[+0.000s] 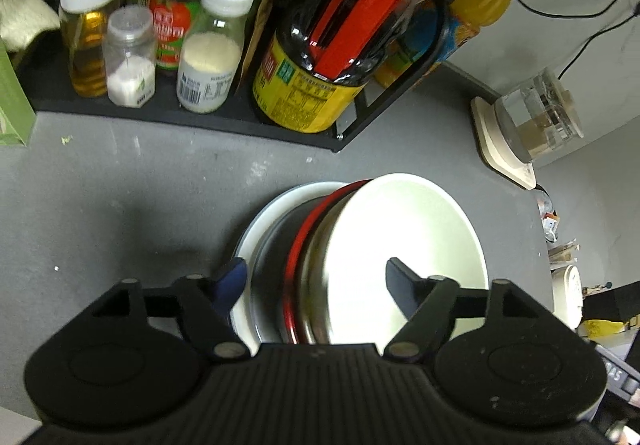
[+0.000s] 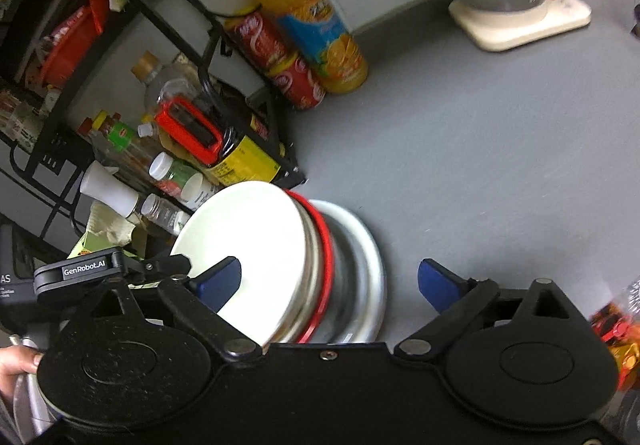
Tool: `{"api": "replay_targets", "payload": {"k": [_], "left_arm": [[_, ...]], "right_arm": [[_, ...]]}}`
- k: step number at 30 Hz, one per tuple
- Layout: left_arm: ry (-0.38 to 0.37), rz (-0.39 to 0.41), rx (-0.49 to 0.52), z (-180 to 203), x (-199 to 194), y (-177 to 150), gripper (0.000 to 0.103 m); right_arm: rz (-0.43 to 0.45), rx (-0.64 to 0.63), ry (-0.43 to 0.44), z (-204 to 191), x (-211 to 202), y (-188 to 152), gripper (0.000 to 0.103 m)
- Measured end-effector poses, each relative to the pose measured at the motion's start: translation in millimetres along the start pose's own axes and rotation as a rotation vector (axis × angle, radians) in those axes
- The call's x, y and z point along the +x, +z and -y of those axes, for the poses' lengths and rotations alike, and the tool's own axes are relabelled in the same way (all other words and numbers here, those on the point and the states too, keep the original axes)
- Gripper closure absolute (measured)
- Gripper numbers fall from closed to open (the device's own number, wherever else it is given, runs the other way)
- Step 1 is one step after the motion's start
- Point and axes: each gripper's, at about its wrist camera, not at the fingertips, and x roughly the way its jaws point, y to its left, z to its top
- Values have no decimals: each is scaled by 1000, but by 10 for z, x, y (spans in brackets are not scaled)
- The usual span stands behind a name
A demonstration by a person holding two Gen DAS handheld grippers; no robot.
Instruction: Organize plates and bowls
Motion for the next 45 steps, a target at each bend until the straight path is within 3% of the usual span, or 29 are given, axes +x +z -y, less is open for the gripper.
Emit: {"api": "replay_targets", "payload": {"k": [3,12,23,31,45], "left_arm": [[31,27,17,105,-82,-65,23],[93,87,77,513,-456,-438,14],[75,150,176,967,-855,-1011,7],[61,179,219,1134,-1059,-1376,1],[56,253,298,1152,-1328,-1694,1]], "right_arm": [[45,-1,-15,65,-193,-42,0],[130,-15,-33,282,-836,-263,0],[196,-44,-63,374,-1441,-570,0],[226,-88,-105,352,-1703,-770,0],[283,-152,-176,197,-1950,-1001,0]]}}
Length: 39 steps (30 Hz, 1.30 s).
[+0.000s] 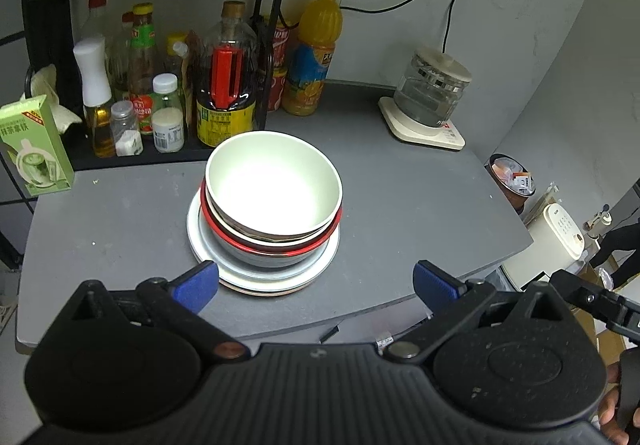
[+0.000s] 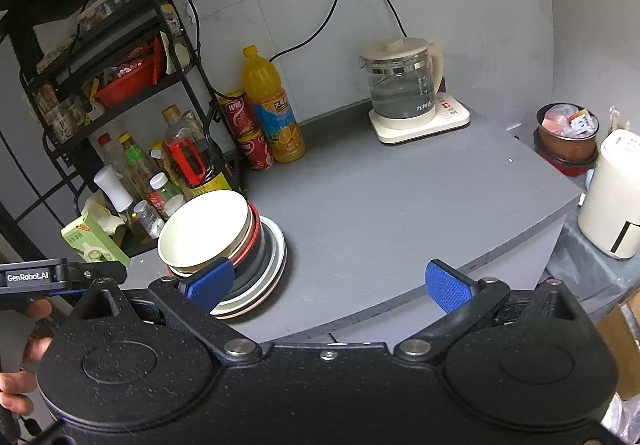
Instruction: Organize plates and bowls
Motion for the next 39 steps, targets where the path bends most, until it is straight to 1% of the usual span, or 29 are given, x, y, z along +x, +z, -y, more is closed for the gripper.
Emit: {"api": "replay_targets", "payload": {"k": [5,11,21,27,32,39], "left_arm": [[3,22,26,-12,-109,-61,1],[-8,26,47,-47,-182,-172,1],[14,44,77,-132,-318,-348,1],[33,50,88,-149,-388,-439,1],[43,46,85,-160,-407,-491,1],[59,47,109,-124,-409,-518,1]], "right_arm": [[7,-6,-27,-41,-73,-69,0],[14,-35,-78,-137,-160,-155,0],[8,-62,-71,-261,-274,-289,0],[-12,-72,-50,-301,-289,-366,0],[-15,-81,-46,-316,-305,-387,0],[-16,-77,-46,-315,-306,-390,0]]}}
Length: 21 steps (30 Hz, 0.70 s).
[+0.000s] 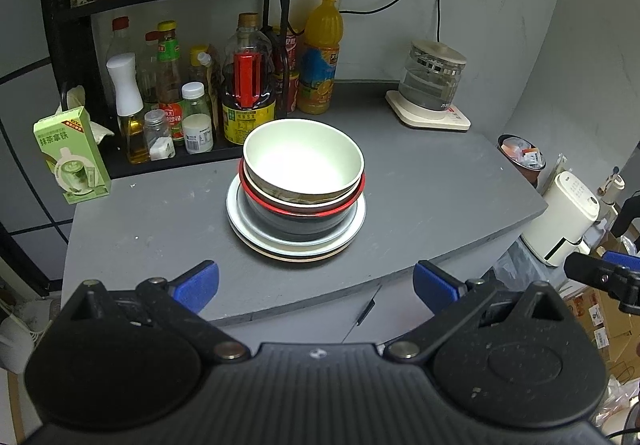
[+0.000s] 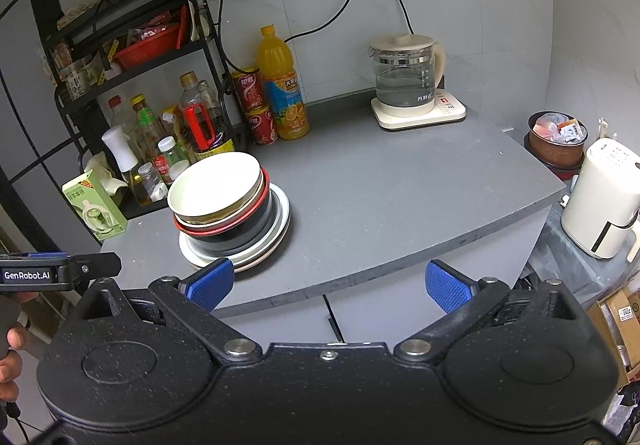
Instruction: Organize plates and bowls
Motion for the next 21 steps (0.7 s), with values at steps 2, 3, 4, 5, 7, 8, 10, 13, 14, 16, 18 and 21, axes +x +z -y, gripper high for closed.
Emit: {"api": "replay_targets", "payload": {"k": [2,3,4,5,7,8,10,13,14,16,18,21], "left_arm": [[-2,-1,4,10,5,0,1],[-2,-2,6,16,9,0,1],[-2,-3,8,23,14,2,1],[-2,-5,8,26,19,-1,1],[-6,-4,12,38,22,0,1],[-6,-3,15,49,23,2,1],[-8,-7,16,41,34,7,1],[-9,-14,9,41,48,13,1],[-8,-12,10,45,45,14,1],[-6,-10,17,60,39,16,1],[-5,-11,17,62,41,19,1],[-5,-10,13,58,36,20,1]], "right_arm": [[-1,2,1,11,1,-4,0],[0,1,2,9,-3,-7,0],[1,-2,2,12,-1,-7,0],[0,-3,1,18,7,-4,0],[-1,-1,0,24,8,-4,0],[0,-1,1,31,14,6,0],[2,-2,1,32,13,10,0],[5,-1,2,38,11,16,0],[5,0,1,35,13,18,0],[5,-1,3,33,12,20,0],[7,-3,5,30,5,18,0],[8,-3,5,28,1,16,0]]}}
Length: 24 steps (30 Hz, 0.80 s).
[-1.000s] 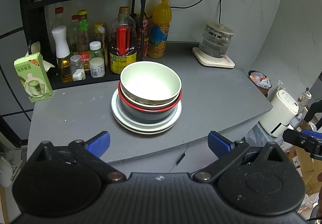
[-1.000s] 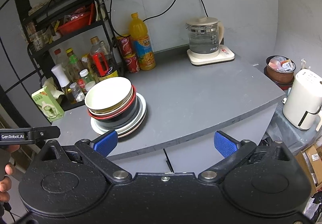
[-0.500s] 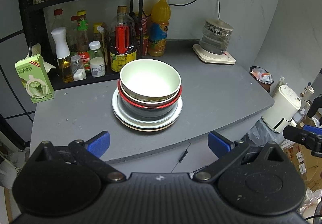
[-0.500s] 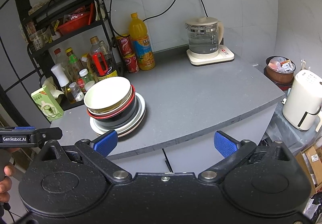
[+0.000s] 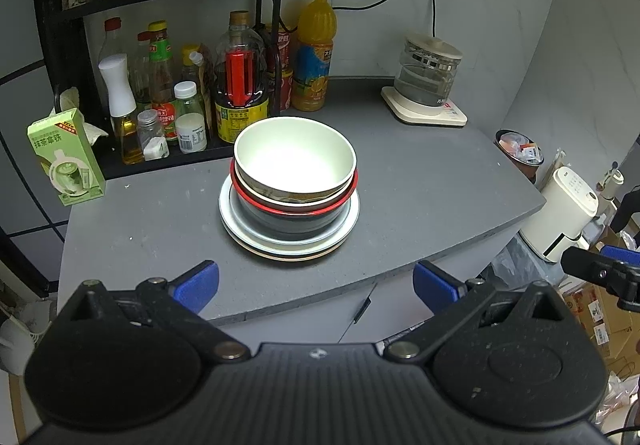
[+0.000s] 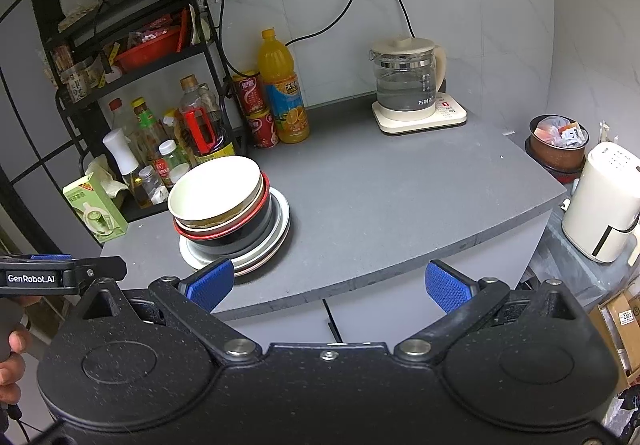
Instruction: Organize plates and bowls
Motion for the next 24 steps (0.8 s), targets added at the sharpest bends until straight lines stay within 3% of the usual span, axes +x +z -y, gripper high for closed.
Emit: {"api": "replay_targets", "payload": {"k": [24], "left_arm": [[2,-2,-16,38,-70,-78,1]], "right_arm": [[0,-8,2,-7,-61,-21,0]]}}
